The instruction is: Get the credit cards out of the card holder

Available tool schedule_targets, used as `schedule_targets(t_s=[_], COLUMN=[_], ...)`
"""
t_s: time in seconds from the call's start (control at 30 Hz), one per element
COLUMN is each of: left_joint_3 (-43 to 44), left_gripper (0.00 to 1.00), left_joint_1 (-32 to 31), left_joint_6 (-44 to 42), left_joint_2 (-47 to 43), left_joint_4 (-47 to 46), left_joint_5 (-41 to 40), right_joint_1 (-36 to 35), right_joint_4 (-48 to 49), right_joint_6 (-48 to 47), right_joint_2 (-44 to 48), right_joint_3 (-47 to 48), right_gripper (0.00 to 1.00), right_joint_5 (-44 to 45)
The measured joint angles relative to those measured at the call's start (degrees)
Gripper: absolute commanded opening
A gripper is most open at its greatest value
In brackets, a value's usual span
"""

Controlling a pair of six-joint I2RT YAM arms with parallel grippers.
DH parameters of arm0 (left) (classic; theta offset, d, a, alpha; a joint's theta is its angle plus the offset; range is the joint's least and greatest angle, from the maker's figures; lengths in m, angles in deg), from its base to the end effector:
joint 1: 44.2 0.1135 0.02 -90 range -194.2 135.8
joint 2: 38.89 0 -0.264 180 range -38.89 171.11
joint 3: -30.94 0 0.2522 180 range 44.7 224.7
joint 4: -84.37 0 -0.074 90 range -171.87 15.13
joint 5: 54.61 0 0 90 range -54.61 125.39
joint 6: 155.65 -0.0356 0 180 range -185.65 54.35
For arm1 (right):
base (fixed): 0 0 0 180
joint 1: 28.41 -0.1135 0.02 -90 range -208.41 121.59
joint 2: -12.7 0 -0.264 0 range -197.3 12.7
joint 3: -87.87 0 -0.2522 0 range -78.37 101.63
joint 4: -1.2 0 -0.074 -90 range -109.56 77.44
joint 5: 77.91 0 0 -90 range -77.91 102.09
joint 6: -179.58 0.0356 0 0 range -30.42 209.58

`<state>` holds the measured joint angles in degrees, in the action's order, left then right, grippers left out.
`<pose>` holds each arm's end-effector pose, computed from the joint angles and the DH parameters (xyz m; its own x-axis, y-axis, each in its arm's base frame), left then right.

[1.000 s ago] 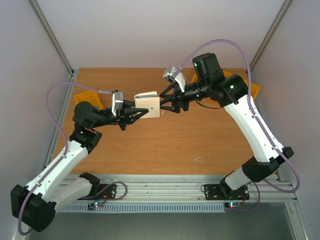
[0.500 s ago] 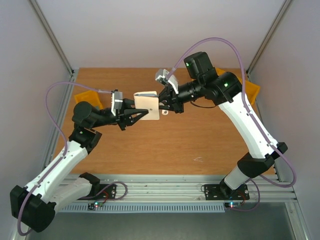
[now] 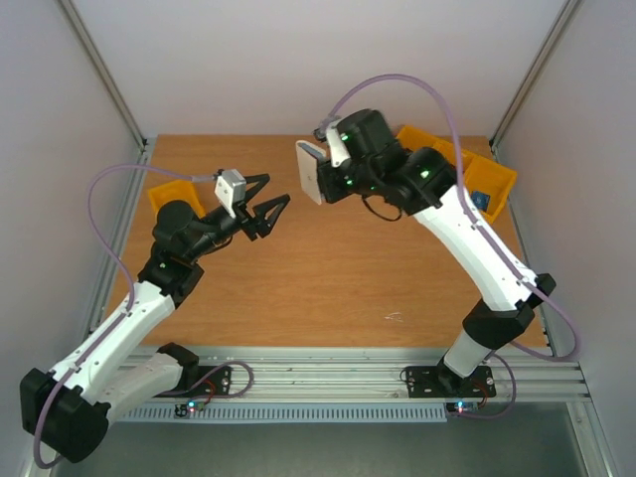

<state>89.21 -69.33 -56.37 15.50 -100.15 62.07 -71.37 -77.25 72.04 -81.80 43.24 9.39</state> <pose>0.1947 -0.1090 0.3607 0.0045 -0.1613 -0.9869 0.7927 0.6022 -0.0948 0.2318 0.2181 0.4749 -0.2122 -0.6089 -0.7643 -0.8096 0.5475 -0.2114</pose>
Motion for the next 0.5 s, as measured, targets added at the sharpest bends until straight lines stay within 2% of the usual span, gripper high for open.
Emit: schedule_targets(t_s=[0.07, 0.13, 0.17, 0.37, 0.5], left_joint_3=[-0.02, -0.02, -0.02, -0.02, -0.02], left_gripper=[0.81, 0.97, 0.99, 0.98, 0.84], left_joint_1=[-0.81, -2.08, -2.69, -4.22, -4.2], left_joint_6=[-1.36, -2.56, -2.86, -4.07, -5.84], left_joint_2=[0.04, 0.17, 0.33, 1.62, 1.81], left_joint_4=[0.59, 0.81, 0.83, 1.64, 2.89], left_joint_5=[-0.24, -0.39, -0.68, -7.17, -14.45], right_joint_1=[-3.54, -6.78, -8.35, -11.82, -11.89], right_joint_4=[0.17, 0.28, 0.28, 0.63, 0.81], right_joint_6=[1.81, 2.95, 3.41, 3.89, 3.67], right_joint_2=[-1.2, -2.84, -3.91, -8.46, -8.61], right_joint_3=[0.46, 1.29, 2.14, 6.82, 7.17], right_gripper=[0.01, 0.01, 0.01, 0.01, 0.01], right_joint_5=[7.21, 12.26, 14.56, 20.09, 20.22])
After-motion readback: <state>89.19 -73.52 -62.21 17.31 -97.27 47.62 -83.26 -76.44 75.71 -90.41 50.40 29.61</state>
